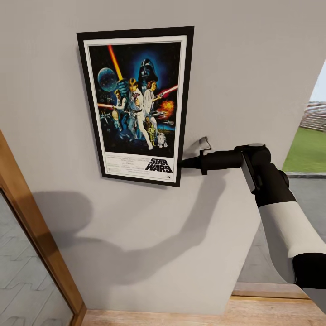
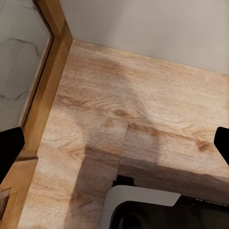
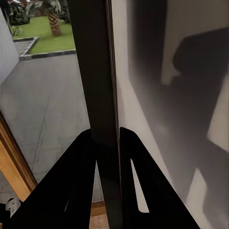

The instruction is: Pick up the poster from the kitchen countertop and hang it on one of the wall nails in the kitchen.

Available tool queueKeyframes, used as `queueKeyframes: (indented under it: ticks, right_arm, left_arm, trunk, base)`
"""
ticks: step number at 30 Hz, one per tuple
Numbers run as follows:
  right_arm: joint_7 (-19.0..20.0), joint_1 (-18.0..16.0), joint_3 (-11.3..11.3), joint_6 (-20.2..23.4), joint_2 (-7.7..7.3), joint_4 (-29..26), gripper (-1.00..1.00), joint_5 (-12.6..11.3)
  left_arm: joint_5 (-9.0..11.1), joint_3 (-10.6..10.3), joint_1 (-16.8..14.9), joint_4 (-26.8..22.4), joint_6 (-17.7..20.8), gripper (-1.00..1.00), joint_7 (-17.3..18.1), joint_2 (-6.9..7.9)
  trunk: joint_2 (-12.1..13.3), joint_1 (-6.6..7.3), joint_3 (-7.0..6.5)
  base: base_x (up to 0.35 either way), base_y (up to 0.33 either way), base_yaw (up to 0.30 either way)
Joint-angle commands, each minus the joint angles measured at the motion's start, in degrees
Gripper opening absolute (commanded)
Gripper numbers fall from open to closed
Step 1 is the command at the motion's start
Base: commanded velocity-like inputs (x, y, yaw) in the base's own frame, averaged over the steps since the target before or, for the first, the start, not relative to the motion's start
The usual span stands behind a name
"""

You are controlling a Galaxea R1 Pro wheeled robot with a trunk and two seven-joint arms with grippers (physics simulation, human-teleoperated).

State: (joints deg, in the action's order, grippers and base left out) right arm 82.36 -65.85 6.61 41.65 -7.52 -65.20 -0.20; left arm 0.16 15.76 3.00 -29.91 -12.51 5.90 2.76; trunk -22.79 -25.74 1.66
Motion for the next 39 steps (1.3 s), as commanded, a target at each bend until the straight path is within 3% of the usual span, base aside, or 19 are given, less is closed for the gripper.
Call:
queueKeyframes:
  ticks: [1,39]
  right_arm:
    - [0.3,-0.1,0.1,0.8,-0.04,0.0,-1.0,-0.1]
    - [0.3,-0.1,0.1,0.8,-0.04,0.0,-1.0,-0.1]
  left_arm:
    - [0.0,0.3,0.0,-0.1,0.0,1.0,0.5,-0.01]
    - [0.0,0.3,0.0,-0.1,0.0,1.0,0.5,0.05]
  trunk:
    - [-0.1,-0.04,0.12]
    - [-0.1,-0.04,0.12]
  base:
    - [0.0,0.005,0.0]
    - [0.0,0.014,0.0]
